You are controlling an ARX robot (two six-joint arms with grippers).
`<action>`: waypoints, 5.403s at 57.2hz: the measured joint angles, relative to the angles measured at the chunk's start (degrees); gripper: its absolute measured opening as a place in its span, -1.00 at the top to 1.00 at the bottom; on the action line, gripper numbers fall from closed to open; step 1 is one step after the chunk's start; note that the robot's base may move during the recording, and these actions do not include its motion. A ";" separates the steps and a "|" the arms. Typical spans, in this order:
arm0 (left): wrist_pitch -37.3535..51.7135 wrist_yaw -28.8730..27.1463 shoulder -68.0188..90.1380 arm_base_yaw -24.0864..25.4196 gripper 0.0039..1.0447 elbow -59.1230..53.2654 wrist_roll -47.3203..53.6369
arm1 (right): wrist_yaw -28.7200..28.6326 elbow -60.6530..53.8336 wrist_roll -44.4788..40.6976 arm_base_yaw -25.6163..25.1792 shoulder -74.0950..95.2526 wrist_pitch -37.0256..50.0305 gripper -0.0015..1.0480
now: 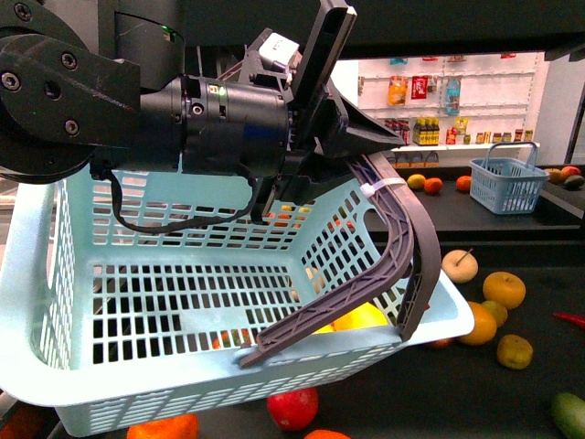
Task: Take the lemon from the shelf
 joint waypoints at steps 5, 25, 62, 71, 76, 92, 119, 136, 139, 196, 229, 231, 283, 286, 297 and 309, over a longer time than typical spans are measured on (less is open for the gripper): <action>0.00 -0.17 0.00 0.00 0.81 0.00 0.04 | -0.11 -4.59 0.04 0.09 -11.82 -5.99 0.09; 0.00 -0.13 0.00 0.00 0.81 0.00 0.00 | -0.04 -11.45 0.07 0.09 -19.08 -5.25 0.87; 0.00 -0.15 0.00 0.00 0.81 0.00 -0.02 | -0.07 -16.13 0.07 0.09 -23.58 -4.28 0.87; 0.00 -0.15 0.00 0.00 0.81 0.00 -0.07 | -0.07 -16.13 0.04 0.09 -23.67 -4.26 0.86; 0.00 -0.15 0.00 0.00 0.81 0.00 -0.04 | -0.07 -16.13 0.07 0.09 -23.69 -4.26 0.58; 0.00 -0.15 0.00 0.00 0.81 0.00 -0.04 | -0.09 -16.13 0.07 0.09 -23.69 -4.26 -0.28; 7.69 -11.58 0.07 -0.22 0.81 -0.83 -6.40 | -0.07 -16.13 0.07 0.09 -23.69 -4.26 -0.95; 19.74 -24.72 1.46 6.73 0.81 -0.85 -19.78 | -0.07 -16.13 0.07 0.09 -23.71 -4.26 -0.95; 22.69 -26.86 1.60 8.44 0.81 -0.87 -22.23 | -0.07 -16.13 0.07 0.09 -23.71 -4.26 -0.95; 40.26 -25.42 6.73 37.24 0.81 -1.01 -40.54 | -0.09 -16.13 0.07 0.09 -23.74 -4.26 -0.95; 47.04 -20.22 14.16 44.83 0.82 -0.13 -44.35 | -0.07 -16.13 0.07 0.09 -23.74 -4.26 -0.95; 47.41 -19.91 14.64 45.00 0.82 0.04 -44.50 | -0.07 -16.13 0.07 0.09 -23.74 -4.26 -0.95; 50.10 -16.39 16.50 47.95 -0.84 -2.99 -43.21 | -0.07 -16.13 0.07 0.09 -23.76 -4.26 -0.95; 48.59 -16.35 15.52 48.02 -0.86 -3.17 -42.05 | -0.07 -16.13 0.07 0.09 -23.76 -4.26 -0.95; 42.49 -15.98 12.09 48.06 -0.86 -4.48 -37.70 | -0.09 -16.13 0.07 0.09 -23.76 -4.26 -0.95; 29.24 -16.79 5.42 48.50 -0.86 -7.28 -28.63 | -0.07 -16.13 0.07 0.09 -23.76 -4.26 -0.95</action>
